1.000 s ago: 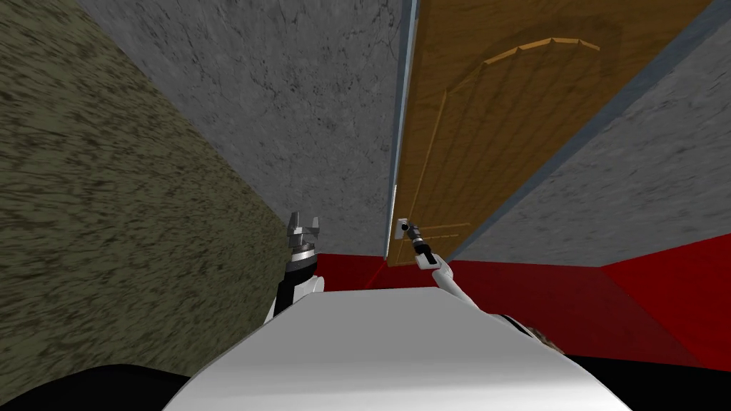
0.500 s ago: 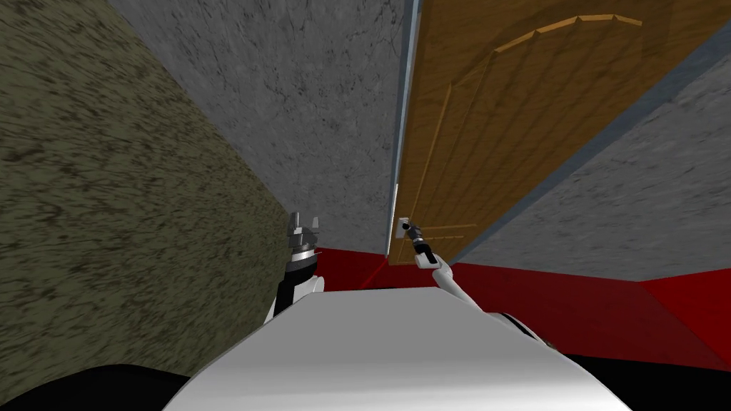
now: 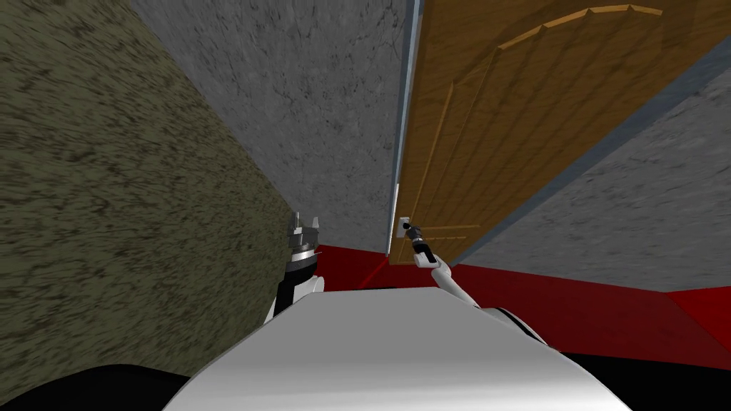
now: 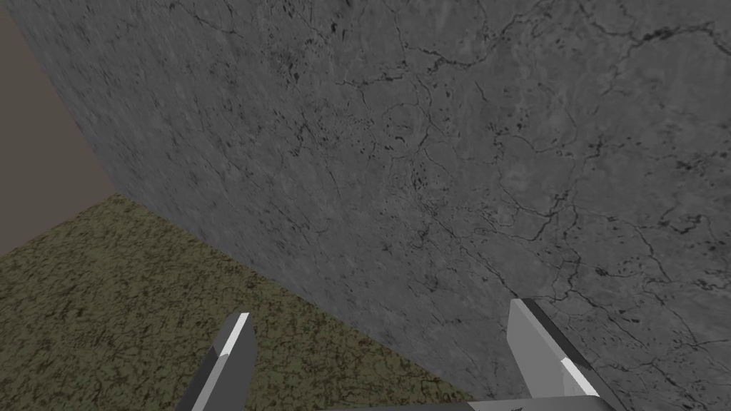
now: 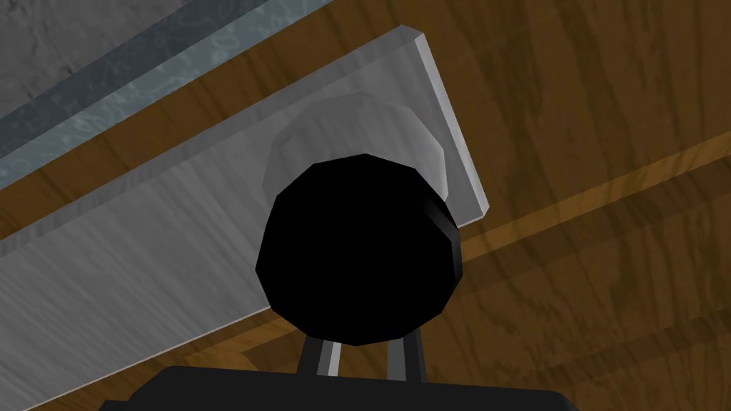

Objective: Pull the door open

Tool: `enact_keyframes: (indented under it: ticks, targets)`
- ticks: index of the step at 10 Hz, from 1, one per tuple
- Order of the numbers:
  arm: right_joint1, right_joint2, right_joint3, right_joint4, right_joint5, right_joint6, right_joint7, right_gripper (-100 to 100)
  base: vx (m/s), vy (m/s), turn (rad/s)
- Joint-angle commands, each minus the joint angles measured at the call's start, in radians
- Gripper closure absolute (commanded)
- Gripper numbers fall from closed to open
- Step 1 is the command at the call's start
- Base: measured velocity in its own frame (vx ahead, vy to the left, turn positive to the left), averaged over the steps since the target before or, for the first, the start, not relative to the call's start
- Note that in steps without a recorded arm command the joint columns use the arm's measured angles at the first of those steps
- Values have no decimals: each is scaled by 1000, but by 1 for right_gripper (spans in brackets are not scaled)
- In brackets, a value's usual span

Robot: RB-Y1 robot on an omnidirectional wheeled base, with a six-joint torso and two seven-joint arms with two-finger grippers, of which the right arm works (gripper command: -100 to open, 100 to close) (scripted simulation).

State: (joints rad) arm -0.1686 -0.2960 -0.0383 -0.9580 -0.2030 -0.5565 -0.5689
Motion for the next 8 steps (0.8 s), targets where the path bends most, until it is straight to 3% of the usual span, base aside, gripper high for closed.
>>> enact_keyframes:
  ticks: [1,5,6,8]
  targets:
    - [-11,8,2,-35,1,-10,4,100,12,9,-10]
    - [-11,8,2,-29,1,-10,4,100,1,1,-8]
    - [-15,4,13,-31,-42,-3,-32,100,-39,-22,113]
    - [-15,4,13,-31,-42,-3,-32,100,-29,-27,42]
